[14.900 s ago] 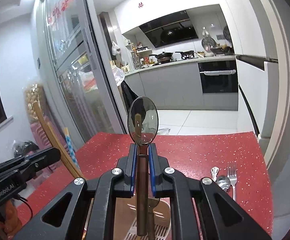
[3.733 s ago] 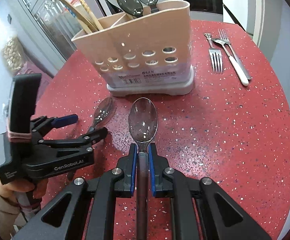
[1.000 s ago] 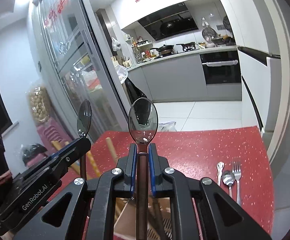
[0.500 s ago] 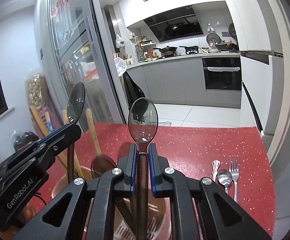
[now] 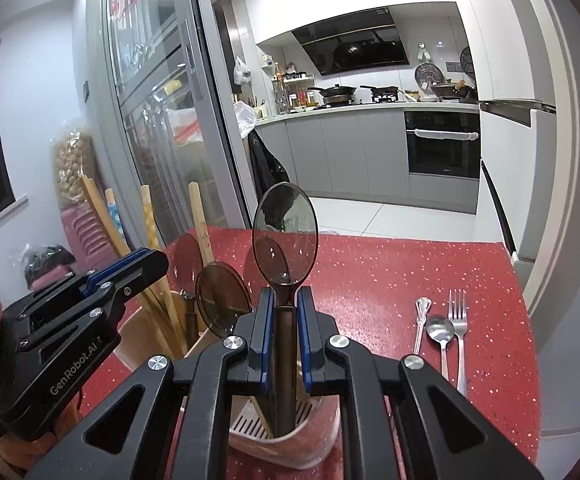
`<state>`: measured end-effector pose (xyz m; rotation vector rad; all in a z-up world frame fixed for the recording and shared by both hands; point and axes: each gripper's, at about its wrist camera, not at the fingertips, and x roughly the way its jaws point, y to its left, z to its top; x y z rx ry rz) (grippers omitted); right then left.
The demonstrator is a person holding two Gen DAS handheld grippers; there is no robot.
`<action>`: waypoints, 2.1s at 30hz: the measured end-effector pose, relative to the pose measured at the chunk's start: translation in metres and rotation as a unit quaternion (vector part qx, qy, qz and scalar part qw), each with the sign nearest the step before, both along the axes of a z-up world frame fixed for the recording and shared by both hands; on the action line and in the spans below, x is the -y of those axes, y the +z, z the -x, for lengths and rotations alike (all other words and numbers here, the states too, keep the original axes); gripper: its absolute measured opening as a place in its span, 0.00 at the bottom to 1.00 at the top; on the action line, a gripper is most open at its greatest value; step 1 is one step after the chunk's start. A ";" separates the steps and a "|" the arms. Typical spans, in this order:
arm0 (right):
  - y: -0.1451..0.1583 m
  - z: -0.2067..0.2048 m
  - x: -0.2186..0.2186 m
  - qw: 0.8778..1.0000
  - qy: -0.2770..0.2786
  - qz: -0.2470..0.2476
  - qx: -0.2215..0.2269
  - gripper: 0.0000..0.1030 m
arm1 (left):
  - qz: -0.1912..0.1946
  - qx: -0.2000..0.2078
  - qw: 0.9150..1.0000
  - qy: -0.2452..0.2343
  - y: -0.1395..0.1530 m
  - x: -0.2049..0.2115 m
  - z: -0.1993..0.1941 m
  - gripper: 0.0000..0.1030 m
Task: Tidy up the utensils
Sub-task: 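Lower both held spoons into the holder and open both tools, then withdraw both open tools up and away from the holder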
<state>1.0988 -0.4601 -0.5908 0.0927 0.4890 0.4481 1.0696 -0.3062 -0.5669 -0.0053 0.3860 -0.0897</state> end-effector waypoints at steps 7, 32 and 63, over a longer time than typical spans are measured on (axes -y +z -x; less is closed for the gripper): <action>0.000 0.002 -0.003 1.000 0.007 0.011 -0.013 0.12 | 0.006 -0.023 1.000 0.002 -0.003 -0.003 0.000 0.34; 0.019 0.025 -0.001 0.999 0.002 0.001 -0.052 0.52 | -0.001 -0.070 0.998 -0.002 0.003 -0.005 0.031 0.34; 0.001 0.124 -0.009 0.985 -0.053 0.006 -0.167 0.80 | 0.008 -0.147 0.989 0.020 -0.016 -0.046 0.125 1.00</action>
